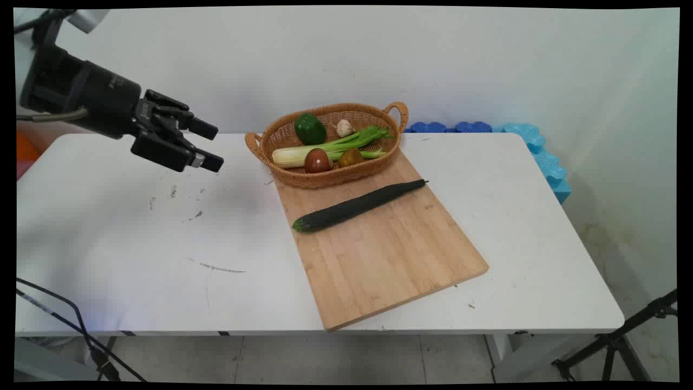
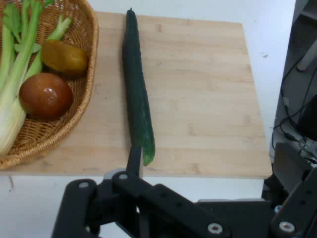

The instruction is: Pick up the potato from the vegetable basket

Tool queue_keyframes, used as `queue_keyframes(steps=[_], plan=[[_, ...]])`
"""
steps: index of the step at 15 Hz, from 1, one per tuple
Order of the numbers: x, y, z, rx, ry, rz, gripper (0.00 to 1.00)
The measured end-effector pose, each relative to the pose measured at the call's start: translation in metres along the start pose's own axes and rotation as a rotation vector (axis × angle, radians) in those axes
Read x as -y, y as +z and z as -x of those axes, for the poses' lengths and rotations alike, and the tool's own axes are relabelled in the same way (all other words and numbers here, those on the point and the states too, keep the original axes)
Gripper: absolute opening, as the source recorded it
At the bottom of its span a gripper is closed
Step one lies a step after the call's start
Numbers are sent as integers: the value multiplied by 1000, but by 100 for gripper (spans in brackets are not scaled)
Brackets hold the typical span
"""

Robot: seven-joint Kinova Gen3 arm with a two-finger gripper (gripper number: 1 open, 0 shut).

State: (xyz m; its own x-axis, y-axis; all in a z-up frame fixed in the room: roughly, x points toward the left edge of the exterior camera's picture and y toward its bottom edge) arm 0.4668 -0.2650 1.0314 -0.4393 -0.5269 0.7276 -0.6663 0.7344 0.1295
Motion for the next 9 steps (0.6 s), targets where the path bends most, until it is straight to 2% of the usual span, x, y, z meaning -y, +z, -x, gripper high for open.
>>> queue_keyframes(steps=[6,9], plan=[[5,11,-3,38,29,-11,100],[12,23,-12,57,45,-34,100]])
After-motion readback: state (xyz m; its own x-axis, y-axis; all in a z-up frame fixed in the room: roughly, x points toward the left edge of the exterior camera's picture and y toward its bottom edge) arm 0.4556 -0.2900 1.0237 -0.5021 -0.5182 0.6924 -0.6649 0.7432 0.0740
